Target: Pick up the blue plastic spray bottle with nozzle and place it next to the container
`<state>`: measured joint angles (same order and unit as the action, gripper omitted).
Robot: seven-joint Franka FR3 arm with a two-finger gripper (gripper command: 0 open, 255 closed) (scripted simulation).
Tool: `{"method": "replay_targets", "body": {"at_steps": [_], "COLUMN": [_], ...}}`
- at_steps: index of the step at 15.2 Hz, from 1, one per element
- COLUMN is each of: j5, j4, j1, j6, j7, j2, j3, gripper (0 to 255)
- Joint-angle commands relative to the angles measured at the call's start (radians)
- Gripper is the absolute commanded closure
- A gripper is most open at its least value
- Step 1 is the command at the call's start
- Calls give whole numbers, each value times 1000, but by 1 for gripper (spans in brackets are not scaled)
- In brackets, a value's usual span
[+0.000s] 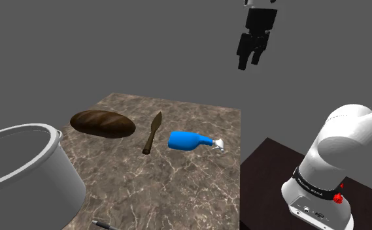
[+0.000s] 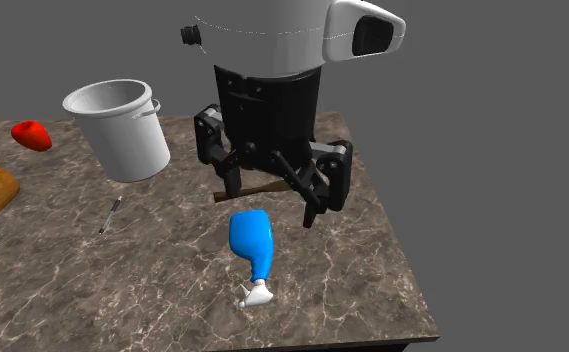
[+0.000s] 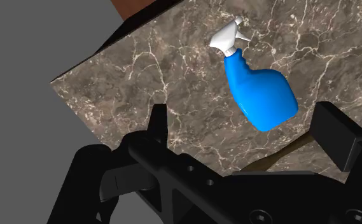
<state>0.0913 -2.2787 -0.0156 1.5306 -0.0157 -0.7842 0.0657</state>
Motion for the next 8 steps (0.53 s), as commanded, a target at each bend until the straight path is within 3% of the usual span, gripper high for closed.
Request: {"method": "replay_targets", "body": {"at_steps": [1, 8], "j5": [0, 28], "j4": [0, -179], "j1": [0, -40], "j6": [0, 233], "j7": [0, 82], "j2": [0, 68], "j3": [0, 7], "gripper": [0, 0]}}
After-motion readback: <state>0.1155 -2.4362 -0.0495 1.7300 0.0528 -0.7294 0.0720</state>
